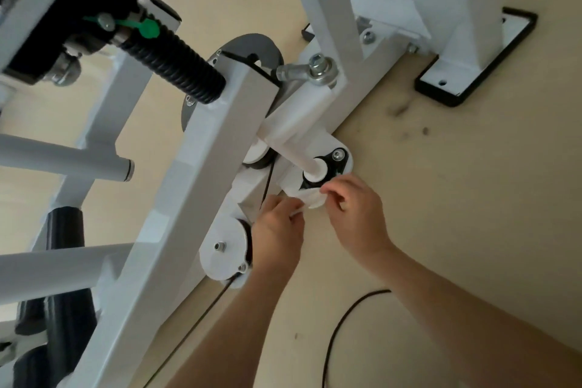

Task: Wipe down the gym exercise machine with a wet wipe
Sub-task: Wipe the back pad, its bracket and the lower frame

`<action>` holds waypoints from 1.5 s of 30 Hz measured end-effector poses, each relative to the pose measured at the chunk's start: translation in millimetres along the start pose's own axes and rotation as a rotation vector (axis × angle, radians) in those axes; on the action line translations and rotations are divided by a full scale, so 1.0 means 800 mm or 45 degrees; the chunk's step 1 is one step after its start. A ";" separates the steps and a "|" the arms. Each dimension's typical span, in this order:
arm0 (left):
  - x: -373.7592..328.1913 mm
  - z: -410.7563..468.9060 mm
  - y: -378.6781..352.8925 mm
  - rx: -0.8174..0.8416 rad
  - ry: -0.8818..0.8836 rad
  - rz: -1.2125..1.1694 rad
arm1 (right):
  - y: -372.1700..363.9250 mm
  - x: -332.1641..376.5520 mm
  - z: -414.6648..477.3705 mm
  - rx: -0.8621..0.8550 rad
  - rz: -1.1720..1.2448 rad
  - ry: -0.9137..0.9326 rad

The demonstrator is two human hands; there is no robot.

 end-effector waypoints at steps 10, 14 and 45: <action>-0.046 0.039 -0.044 0.126 0.072 -0.132 | -0.006 -0.066 0.046 0.108 0.070 -0.461; -0.054 0.031 -0.044 0.207 -0.006 -0.060 | 0.006 -0.072 0.019 -0.137 0.113 -0.542; -0.089 0.056 -0.054 0.546 -0.353 0.689 | -0.035 -0.077 0.156 0.847 -0.435 -0.218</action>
Point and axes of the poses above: each hand's wrist, its own z-axis towards the middle knuckle, its own y-axis out of the back of the hand, x = y × z, the point moved 8 cm from there along z, towards the middle knuckle, and after that the axes turned 12 degrees about z, right-handed, at the moved point
